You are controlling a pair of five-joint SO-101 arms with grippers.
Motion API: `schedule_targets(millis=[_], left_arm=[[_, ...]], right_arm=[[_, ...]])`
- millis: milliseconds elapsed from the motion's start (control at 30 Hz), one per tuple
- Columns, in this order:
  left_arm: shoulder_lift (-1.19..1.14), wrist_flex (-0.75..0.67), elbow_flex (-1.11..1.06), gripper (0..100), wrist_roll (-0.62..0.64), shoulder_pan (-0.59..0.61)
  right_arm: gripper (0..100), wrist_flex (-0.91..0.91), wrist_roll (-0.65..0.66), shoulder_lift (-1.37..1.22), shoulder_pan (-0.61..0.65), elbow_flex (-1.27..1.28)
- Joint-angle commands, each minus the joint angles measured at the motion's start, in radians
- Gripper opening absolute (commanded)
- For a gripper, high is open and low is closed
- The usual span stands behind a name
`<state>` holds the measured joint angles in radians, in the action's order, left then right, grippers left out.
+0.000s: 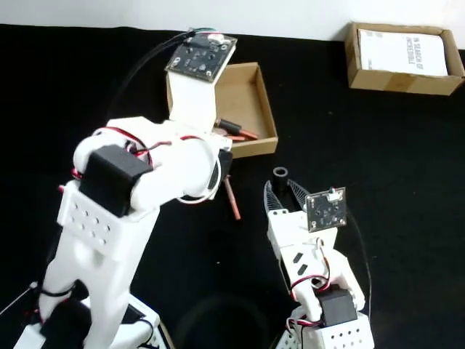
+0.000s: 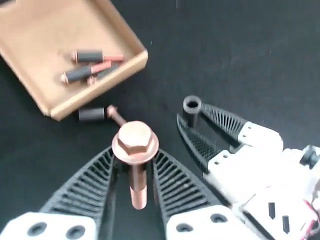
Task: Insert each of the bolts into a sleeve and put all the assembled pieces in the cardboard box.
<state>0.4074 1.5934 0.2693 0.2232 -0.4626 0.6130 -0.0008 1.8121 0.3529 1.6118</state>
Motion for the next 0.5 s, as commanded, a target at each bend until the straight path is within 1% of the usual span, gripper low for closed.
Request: schedule_targets(millis=[0,67,133,200,300,400,467], left_arm=[[0.068,-0.27,-0.153,1,0.005,0.008],[0.104,-0.437,-0.266,1,0.009,0.016],[0.143,-0.614,-0.394,1,0.04,0.019],[0.191,-0.773,-0.519,1,0.037,0.013],[0.26,-1.003,-0.7,1,0.04,0.01],[0.311,-1.183,-0.835,1,0.04,-0.016],[0.325,-1.24,-0.883,1,0.04,-0.038]], right_arm=[[0.8,-0.056,0.0,0.022,0.005,0.002],[0.8,-0.127,0.0,0.024,0.005,0.021],[0.8,-0.223,0.0,0.024,0.005,0.051],[0.8,-0.3,0.0,0.022,0.005,0.079],[0.8,-0.334,0.0,0.022,0.005,0.09],[0.8,-0.331,0.0,0.022,0.005,0.091],[0.8,-0.331,0.0,0.022,0.005,0.091]])
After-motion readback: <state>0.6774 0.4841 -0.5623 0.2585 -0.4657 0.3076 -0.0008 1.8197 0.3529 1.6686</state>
